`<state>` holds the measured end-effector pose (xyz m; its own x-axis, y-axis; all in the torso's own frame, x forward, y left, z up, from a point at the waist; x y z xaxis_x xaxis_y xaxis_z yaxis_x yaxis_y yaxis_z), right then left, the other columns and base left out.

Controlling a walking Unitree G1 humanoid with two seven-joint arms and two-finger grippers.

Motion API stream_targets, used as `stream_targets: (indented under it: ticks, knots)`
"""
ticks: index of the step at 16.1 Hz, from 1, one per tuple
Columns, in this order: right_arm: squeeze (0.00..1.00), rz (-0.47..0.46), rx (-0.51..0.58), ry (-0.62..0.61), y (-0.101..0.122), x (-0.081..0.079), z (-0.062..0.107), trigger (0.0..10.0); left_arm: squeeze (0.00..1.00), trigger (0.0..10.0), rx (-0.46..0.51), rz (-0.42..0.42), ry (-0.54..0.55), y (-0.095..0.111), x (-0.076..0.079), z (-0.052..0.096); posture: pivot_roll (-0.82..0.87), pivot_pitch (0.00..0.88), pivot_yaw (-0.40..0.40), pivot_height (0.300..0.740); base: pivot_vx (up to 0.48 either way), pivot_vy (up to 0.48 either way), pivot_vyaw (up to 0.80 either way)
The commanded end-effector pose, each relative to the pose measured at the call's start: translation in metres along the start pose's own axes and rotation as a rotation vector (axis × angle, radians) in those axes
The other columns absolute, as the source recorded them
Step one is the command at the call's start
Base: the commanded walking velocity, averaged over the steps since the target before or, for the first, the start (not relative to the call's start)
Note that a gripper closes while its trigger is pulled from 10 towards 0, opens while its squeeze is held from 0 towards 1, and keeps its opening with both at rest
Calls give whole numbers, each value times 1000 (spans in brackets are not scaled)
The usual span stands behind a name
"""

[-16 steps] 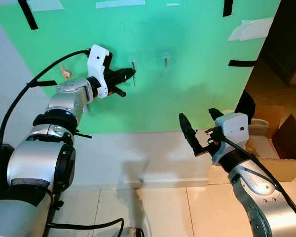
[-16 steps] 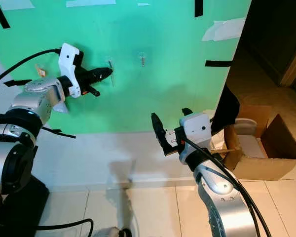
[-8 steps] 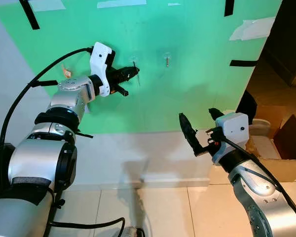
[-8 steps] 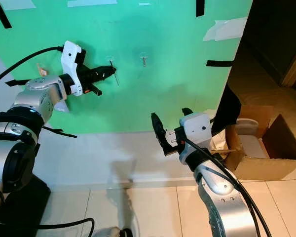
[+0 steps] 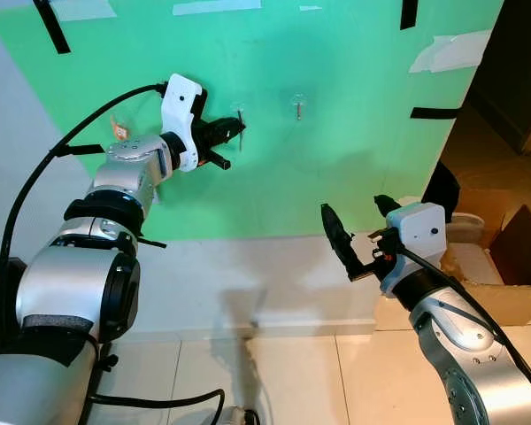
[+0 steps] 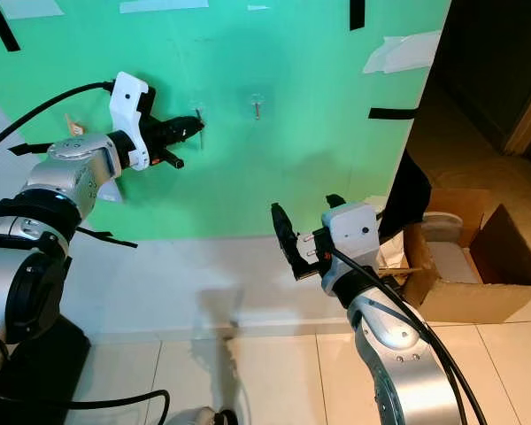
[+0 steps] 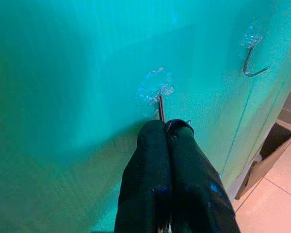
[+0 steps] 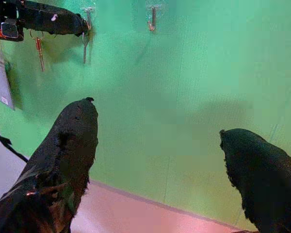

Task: Hang keys on a hook

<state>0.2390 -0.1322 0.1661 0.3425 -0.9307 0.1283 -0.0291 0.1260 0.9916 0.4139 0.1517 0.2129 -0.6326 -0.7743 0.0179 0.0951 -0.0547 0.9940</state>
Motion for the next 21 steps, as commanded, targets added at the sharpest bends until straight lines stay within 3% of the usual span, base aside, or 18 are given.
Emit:
stream_targets:
  ticks: [1,10,15,21]
  knots:
    - [0,-18,12,8,3,-3,1,10000,0,10000,-7,-6,28,2,-3,1,-168,0,166,740,0,0,0]
    - [0,-25,6,2,2,-3,2,10000,0,10000,-71,-33,-5,-15,-1,4,-165,0,171,740,0,0,0]
    - [0,-26,12,0,3,-2,1,10000,0,10000,43,16,-117,3,5,3,-160,0,169,740,0,0,0]
    - [0,-28,12,-4,3,-2,1,10000,0,10000,82,39,-82,14,2,2,-165,0,174,740,0,0,0]
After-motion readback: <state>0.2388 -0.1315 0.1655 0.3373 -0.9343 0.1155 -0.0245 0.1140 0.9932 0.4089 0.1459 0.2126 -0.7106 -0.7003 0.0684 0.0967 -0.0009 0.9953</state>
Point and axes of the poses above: a point about 5 cm out from each wrist's last joint towards the gripper, its own z axis pointing back from the gripper into the wrist, its own y axis along the axis of the wrist's last joint, x = y × z, the point moved 1 cm from there along -z, pointing out of the wrist towards the gripper, and after that the axes turned 2 degrees about z, right-handed, at the moved point
